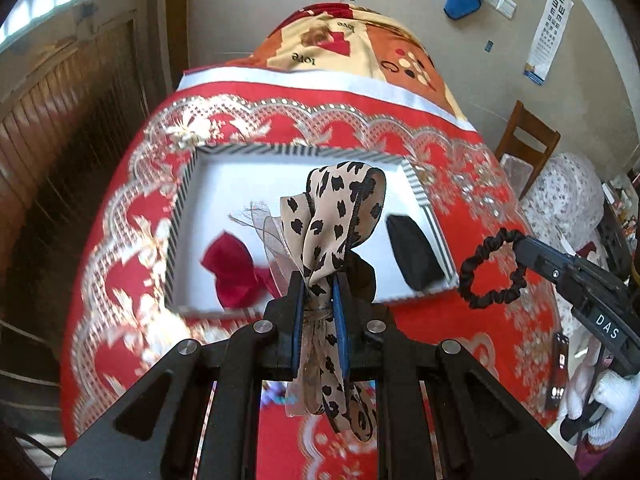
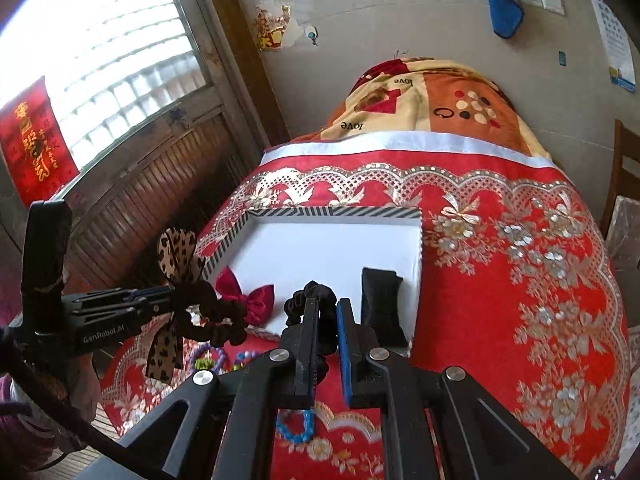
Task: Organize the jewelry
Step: 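Carry the leopard-print bow and black scrunchie over the white box with both grippers, then open both grippers to drop the leopard-print bow and black scrunchie into the box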
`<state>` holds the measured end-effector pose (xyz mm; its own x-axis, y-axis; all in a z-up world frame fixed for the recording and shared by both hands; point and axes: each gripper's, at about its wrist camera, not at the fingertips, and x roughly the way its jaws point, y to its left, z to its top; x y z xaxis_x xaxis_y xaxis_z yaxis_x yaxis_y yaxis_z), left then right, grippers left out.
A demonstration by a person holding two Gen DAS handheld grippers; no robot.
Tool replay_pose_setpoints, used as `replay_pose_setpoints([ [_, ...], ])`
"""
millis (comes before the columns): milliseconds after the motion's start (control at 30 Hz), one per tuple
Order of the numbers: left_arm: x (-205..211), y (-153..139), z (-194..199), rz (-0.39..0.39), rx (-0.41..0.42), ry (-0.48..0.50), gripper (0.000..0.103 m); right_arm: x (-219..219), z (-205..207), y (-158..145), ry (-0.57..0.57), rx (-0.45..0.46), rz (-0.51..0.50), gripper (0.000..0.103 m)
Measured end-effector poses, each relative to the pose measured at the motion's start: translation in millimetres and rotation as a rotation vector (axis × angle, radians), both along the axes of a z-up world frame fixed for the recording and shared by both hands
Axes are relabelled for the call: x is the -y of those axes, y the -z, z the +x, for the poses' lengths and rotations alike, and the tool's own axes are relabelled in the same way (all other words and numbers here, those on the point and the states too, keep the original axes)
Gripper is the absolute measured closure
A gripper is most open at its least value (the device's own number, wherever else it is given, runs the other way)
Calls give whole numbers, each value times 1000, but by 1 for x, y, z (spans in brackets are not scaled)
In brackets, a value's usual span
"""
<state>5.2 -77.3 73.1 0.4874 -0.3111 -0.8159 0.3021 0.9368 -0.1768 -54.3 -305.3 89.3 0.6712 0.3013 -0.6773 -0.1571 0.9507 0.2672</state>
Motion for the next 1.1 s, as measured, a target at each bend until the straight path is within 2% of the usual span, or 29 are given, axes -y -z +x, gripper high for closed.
replay_pose_setpoints([
  [433, -21, 10, 102, -31, -32, -44, 90, -15, 90, 14, 4, -48, 9, 95],
  [567, -24, 28, 135, -36, -78, -65, 90, -9, 127, 32, 32, -92, 25, 95],
  [733, -29, 59, 163, -4, -132, -98, 90, 3, 173, 66, 78, -180, 54, 95],
  [967, -34, 92, 184, 44, -187, -123, 89, 21, 212, 115, 148, -291, -4, 95],
  [1100, -34, 98, 189, 30, -189, -128, 82, 23, 221, 128, 159, -320, -60, 93],
])
